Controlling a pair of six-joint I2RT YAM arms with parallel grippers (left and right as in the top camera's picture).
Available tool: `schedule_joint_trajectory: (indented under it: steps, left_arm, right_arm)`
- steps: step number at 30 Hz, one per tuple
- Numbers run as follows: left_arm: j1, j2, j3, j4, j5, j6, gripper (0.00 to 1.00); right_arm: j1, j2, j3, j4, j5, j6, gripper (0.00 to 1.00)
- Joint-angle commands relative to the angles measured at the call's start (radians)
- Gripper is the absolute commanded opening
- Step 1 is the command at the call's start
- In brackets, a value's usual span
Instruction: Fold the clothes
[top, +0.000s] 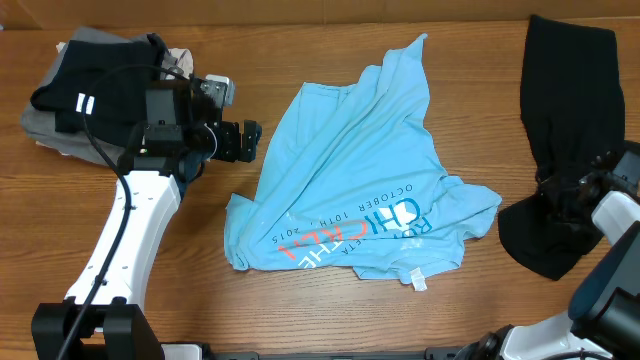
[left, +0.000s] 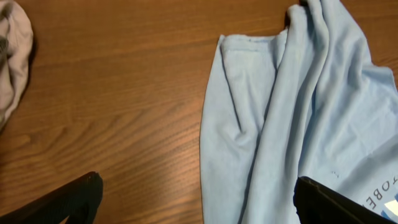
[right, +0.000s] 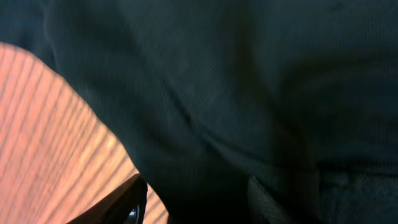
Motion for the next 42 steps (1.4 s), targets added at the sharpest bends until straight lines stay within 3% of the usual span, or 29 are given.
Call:
schedule_joint_trajectory:
  steps: [1, 10, 12, 13, 14, 20, 32, 42]
  left_arm:
    - [-0.007, 0.014, 0.02, 0.032, 0.0, 0.01, 1.0]
    - [-0.011, 0.138, 0.021, 0.188, 0.068, 0.006, 1.0]
    - [-0.017, 0.183, 0.021, 0.231, 0.073, -0.009, 1.0]
    - [-0.023, 0.214, 0.024, 0.261, 0.072, -0.011, 1.0]
    - [-0.027, 0.235, 0.029, 0.281, 0.072, -0.011, 1.0]
    - [-0.056, 0.375, 0.182, 0.258, 0.071, -0.011, 1.0]
    - [-0.219, 0.74, 0.835, -0.194, -0.093, 0.095, 1.0]
    - [-0.254, 0.904, 0.925, -0.24, -0.124, 0.044, 1.0]
  right_arm:
    - [-0.056, 0.066, 0.005, 0.002, 0.031, 0.039, 0.62]
    - [-0.187, 0.071, 0.01, 0.03, -0.119, 0.057, 0.65]
    - [-0.193, 0.071, 0.032, 0.027, -0.185, 0.048, 0.77]
    - [-0.193, 0.068, 0.054, 0.027, -0.241, 0.022, 0.93]
    - [-0.188, 0.063, 0.074, 0.025, -0.291, -0.011, 1.0]
    - [-0.108, -0.022, 0.208, -0.05, -0.36, -0.032, 1.0]
    - [0.213, -0.109, 0.403, -0.226, -0.306, -0.058, 1.0]
    - [0.311, -0.109, 0.403, -0.269, -0.308, -0.06, 1.0]
